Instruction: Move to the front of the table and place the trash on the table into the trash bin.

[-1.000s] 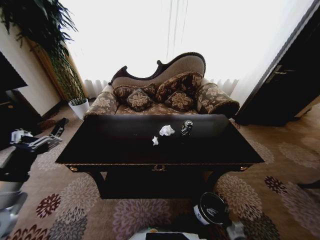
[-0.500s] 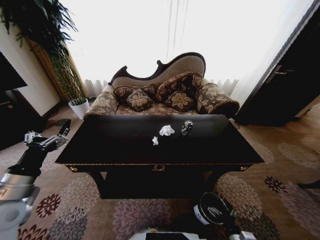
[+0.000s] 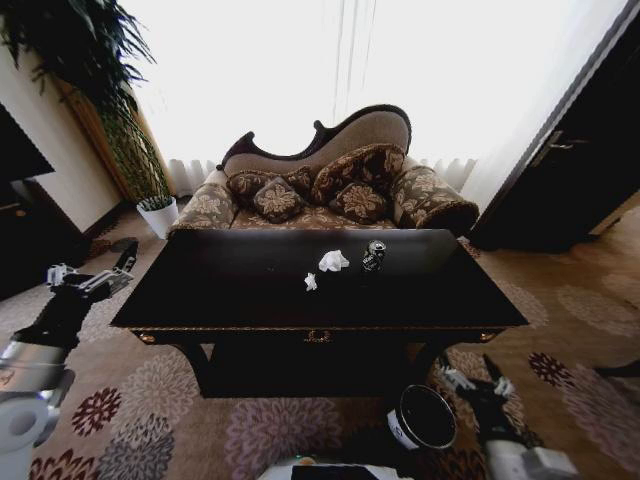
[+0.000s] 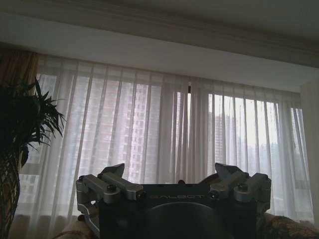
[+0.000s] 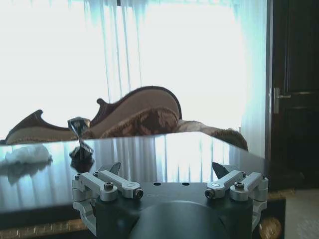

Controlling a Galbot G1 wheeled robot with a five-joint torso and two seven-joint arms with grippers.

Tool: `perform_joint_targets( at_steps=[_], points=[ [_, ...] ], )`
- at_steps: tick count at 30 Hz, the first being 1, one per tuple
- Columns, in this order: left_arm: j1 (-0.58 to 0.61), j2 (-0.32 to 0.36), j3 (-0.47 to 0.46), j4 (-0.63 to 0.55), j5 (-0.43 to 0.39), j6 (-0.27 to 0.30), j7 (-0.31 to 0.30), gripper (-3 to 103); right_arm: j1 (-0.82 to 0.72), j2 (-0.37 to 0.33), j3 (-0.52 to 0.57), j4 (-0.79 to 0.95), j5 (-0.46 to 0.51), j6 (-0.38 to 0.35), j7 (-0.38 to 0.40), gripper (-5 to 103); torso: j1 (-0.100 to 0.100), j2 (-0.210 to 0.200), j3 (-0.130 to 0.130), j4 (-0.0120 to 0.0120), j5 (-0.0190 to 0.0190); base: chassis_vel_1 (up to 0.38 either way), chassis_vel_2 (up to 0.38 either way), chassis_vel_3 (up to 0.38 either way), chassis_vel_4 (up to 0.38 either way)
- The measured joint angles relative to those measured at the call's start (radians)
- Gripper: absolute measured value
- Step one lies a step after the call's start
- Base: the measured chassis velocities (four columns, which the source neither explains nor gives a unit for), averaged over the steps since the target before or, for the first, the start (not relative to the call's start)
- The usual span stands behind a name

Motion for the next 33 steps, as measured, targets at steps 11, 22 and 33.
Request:
perform_joint_targets(
  at_steps=[11,22,33],
  points=[
    [0.102,-0.07,-0.026,-0.034,0.046,-0.023,0.017,100,0.219,-0.216,-0.005,0.025,0.085,-0.063,-0.006,100,0.0,0.0,0.0,0.0003,0.0003,0.0,0.0,0.0,0.0],
    [0.137,-0.084,-0.03,-0.018,0.05,-0.015,0.032,100,0.384,-0.326,-0.028,-0.045,0.237,-0.142,0.002,100,0.0,0.0,0.0,-0.0001,-0.0001,0.0,0.0,0.0,0.0],
    [0.136,-0.077,-0.113,0.078,0.034,-0.015,0.025,100,0.6,-0.428,-0.207,-0.226,0.245,-0.182,-0.001,100,0.0,0.0,0.0,0.0002,-0.0001,0.0,0.0,0.0,0.0]
  ],
)
